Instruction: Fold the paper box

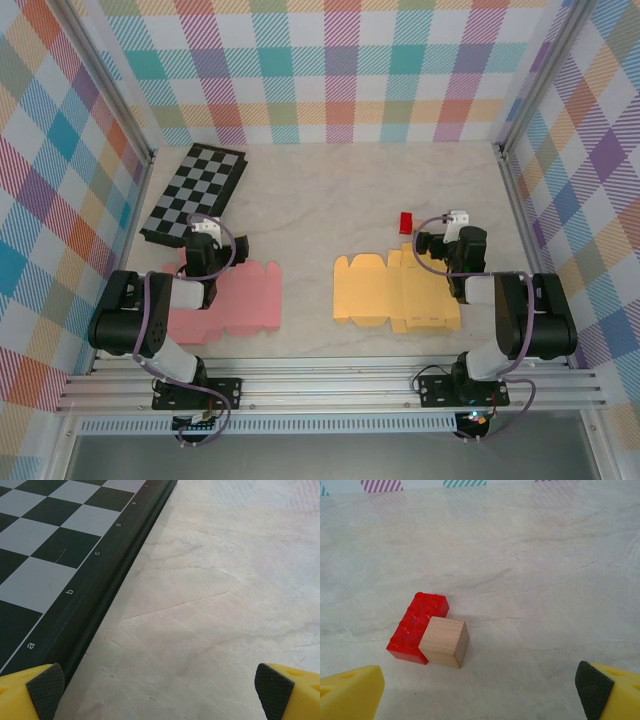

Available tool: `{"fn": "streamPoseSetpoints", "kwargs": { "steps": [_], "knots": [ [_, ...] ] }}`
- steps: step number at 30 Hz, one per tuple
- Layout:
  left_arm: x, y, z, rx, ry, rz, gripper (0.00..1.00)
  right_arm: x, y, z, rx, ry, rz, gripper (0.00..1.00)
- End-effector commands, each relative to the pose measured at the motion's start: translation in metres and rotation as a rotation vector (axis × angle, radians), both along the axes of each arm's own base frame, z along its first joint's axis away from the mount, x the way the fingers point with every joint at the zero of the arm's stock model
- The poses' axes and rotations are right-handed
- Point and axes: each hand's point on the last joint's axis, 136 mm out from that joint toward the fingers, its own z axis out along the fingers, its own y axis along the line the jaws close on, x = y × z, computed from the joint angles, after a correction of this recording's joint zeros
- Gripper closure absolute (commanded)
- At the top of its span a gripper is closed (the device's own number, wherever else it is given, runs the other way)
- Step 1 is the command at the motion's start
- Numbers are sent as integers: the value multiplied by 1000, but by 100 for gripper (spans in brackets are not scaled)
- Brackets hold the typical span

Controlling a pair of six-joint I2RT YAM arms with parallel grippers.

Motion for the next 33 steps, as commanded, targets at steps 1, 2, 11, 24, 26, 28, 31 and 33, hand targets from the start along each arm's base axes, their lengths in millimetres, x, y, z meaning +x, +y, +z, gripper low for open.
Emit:
{"fn": "streamPoseSetpoints", "kwargs": {
  "steps": [1,2,11,24,26,28,31,33],
  "knots": [
    [7,2,11,-1,-31,-1,0,5,4,7,22,-16,16,0],
    [7,2,11,0,-32,-2,0,5,4,7,21,-16,15,0],
    [7,1,11,0,-31,-2,0,5,4,7,21,-17,16,0],
    [7,2,11,-4,-31,-2,0,5,4,7,23,-16,14,0],
    [8,2,11,-8,-29,-2,0,5,4,7,24,-17,15,0],
    [8,2,11,-5,-30,-1,0,5,4,7,24,-13,14,0],
    [7,3,14,1,-31,9,0,5,4,8,21,-19,14,0],
    [9,9,23,30,27,65,0,8,-2,15,11,2,-26,0]
  ]
}}
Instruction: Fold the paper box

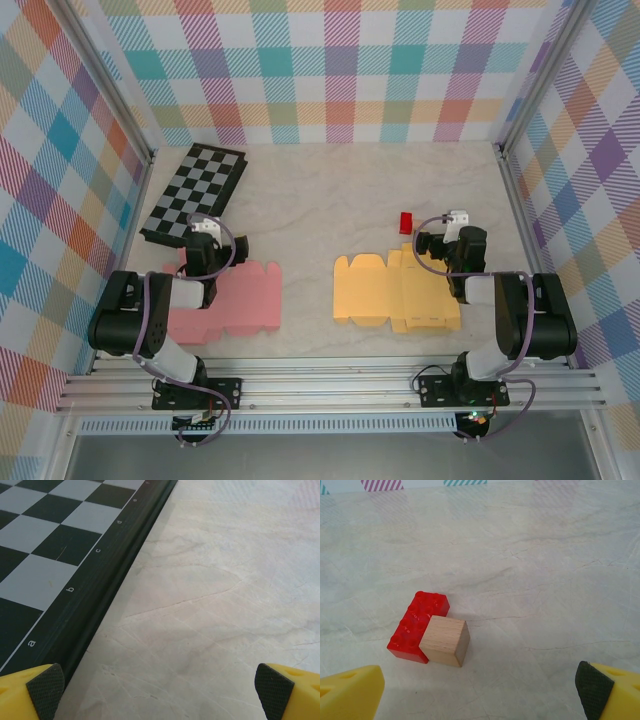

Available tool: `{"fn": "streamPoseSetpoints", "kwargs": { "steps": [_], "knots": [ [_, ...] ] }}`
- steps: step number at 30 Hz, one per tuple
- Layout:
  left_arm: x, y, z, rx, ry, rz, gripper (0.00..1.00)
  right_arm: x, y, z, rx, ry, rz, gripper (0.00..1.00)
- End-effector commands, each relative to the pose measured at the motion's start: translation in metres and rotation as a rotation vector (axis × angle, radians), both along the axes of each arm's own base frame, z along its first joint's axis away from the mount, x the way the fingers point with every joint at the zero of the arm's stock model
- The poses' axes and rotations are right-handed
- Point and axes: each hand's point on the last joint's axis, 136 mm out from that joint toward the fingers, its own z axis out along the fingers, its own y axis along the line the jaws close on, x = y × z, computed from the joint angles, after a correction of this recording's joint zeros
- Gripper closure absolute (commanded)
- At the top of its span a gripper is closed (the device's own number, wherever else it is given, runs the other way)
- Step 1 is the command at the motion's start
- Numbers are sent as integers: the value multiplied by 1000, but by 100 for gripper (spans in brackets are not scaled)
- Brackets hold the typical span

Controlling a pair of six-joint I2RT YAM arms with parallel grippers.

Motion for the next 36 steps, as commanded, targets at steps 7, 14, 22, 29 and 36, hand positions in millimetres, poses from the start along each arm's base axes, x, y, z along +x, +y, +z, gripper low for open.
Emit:
{"fn": "streamPoseSetpoints", "kwargs": {
  "steps": [7,14,22,29,36],
  "knots": [
    [-9,42,99,-81,-47,386,0,-13,-55,61,61,266,-470,0],
    [-35,17,110,-331,123,402,0,-57,-17,69,91,491,-509,0],
    [-56,-36,108,-499,231,225,0,-99,61,22,129,651,-343,0],
    [-63,-56,97,-477,305,174,0,-102,94,-17,85,694,-186,0],
    [-68,-56,93,-464,334,174,0,-102,134,-48,2,775,75,0]
  ]
}}
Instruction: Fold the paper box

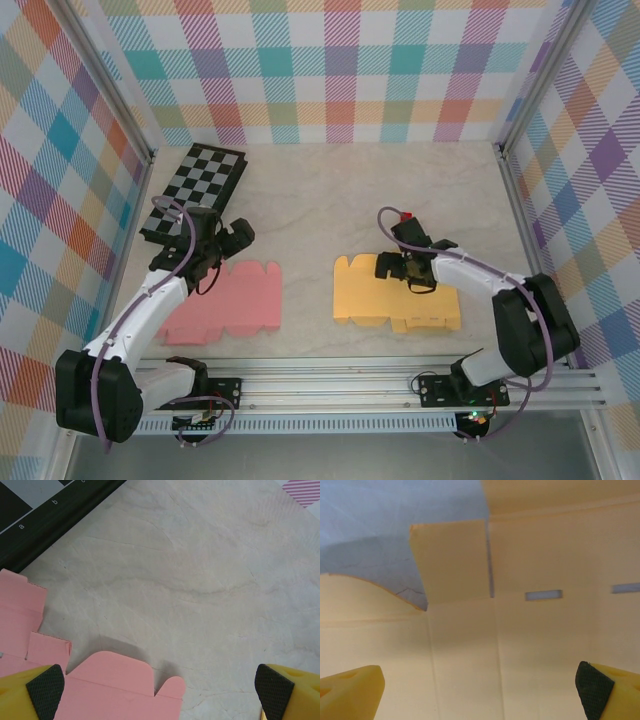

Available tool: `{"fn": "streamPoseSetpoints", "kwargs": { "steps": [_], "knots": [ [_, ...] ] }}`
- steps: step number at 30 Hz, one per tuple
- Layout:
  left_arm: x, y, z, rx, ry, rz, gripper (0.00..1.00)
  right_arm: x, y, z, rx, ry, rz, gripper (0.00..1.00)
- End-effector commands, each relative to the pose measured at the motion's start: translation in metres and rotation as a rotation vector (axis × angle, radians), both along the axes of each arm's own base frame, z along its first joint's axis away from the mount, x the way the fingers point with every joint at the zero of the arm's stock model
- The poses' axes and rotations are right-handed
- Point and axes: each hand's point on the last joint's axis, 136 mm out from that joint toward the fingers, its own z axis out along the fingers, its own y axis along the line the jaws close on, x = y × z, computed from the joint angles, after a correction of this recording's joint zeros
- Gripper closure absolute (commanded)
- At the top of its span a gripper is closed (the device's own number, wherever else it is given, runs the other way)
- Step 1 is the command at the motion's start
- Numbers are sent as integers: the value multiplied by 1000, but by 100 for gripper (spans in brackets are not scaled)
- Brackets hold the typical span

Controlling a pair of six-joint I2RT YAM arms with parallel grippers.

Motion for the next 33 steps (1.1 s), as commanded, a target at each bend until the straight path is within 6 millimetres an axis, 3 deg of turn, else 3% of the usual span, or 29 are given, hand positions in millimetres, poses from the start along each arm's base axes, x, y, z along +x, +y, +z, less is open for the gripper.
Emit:
{"fn": "streamPoseSetpoints", "kwargs": {
  "steps": [1,5,10,12,20,23,25,28,33],
  "knots": [
    [-4,-4,-1,-2,34,-13,0,2,32,-7,30,15,189,0],
    [-7,-3,-2,8,43,-11,0,-8,61,-16,35,46,350,0],
    [-10,1,-7,34,62,-9,0,-37,109,-22,76,112,651,0],
    [-12,2,-10,42,74,-11,0,-44,117,-22,56,125,734,0],
    [-10,-3,-18,21,95,-25,0,-36,146,6,90,73,1021,0],
    [-6,-11,-20,-12,85,-52,0,-15,161,44,103,-62,1034,0],
    [-2,-24,-17,-52,71,-102,1,-2,168,88,133,-195,1002,0],
    [3,-47,-14,-73,57,-194,1,19,154,130,119,-295,913,0],
    [12,-99,-20,-83,77,-407,2,46,88,155,49,-367,700,0]
  ]
}}
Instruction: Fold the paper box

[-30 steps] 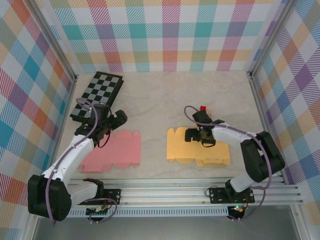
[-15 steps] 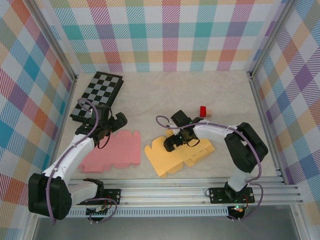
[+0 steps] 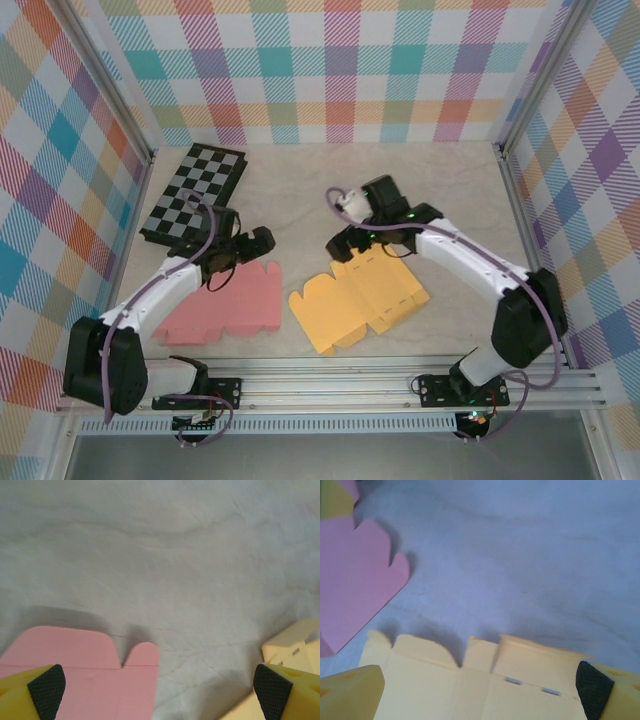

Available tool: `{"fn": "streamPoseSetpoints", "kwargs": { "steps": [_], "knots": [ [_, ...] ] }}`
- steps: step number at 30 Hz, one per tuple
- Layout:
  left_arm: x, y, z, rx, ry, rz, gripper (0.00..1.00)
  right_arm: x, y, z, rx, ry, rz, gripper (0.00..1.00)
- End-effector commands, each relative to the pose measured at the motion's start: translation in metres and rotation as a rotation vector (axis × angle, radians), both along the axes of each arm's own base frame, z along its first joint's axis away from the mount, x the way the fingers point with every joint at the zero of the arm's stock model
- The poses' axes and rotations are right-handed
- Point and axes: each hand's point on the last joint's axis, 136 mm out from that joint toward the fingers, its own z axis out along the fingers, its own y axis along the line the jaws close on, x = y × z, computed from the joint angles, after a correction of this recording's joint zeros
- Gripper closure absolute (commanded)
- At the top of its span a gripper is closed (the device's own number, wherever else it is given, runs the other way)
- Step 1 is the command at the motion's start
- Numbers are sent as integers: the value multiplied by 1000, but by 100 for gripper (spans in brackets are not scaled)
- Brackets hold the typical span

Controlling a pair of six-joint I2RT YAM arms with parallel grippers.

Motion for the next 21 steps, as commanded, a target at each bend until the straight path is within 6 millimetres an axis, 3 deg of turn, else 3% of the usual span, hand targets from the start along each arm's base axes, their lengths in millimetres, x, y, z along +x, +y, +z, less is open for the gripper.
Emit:
{"fn": "streamPoseSetpoints", "kwargs": {
  "steps": [1,5,10,16,21],
  "knots": [
    [12,-50,11,-52,-37,-214,2,11,-50,8,-42,-36,-172,0],
    [20,-106,1,-22,13,-432,6,13,-89,27,-19,-93,-383,0],
    [21,-165,-10,75,30,-690,10,0,-113,34,-14,-80,-513,0],
    [31,-202,-31,97,87,-871,17,-19,-125,43,28,-102,-549,0],
    [23,-233,-47,56,144,-1002,20,-29,-131,50,57,-116,-558,0]
  ]
}}
